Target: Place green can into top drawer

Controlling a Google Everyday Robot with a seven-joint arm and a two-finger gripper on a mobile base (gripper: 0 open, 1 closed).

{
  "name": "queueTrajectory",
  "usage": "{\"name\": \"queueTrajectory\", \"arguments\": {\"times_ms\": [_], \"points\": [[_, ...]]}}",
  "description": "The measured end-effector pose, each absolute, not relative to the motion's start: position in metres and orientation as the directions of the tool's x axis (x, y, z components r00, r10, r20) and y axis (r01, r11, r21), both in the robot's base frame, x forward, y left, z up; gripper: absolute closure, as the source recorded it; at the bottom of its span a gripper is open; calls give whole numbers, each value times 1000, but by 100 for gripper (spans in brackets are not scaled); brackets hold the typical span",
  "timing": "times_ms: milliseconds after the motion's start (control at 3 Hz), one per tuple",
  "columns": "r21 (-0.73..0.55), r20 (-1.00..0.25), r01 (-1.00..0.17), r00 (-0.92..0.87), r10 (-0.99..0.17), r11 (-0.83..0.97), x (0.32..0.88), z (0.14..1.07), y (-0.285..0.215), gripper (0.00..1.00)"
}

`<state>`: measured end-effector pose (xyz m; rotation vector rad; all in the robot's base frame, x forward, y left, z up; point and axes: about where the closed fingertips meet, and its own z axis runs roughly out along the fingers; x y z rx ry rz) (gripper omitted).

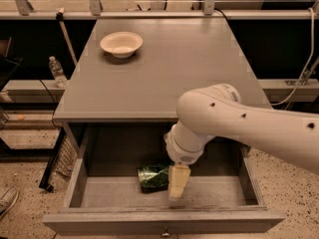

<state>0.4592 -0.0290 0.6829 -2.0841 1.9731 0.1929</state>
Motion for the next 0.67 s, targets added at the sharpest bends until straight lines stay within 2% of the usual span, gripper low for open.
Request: {"name": "queueTrajectory", "arguments": {"times_ms": [333, 667], "points": [[-86, -258, -996, -6, -966, 29, 458, 682, -64, 0], [-85, -257, -996, -12, -966, 35, 458, 682, -67, 0]]}}
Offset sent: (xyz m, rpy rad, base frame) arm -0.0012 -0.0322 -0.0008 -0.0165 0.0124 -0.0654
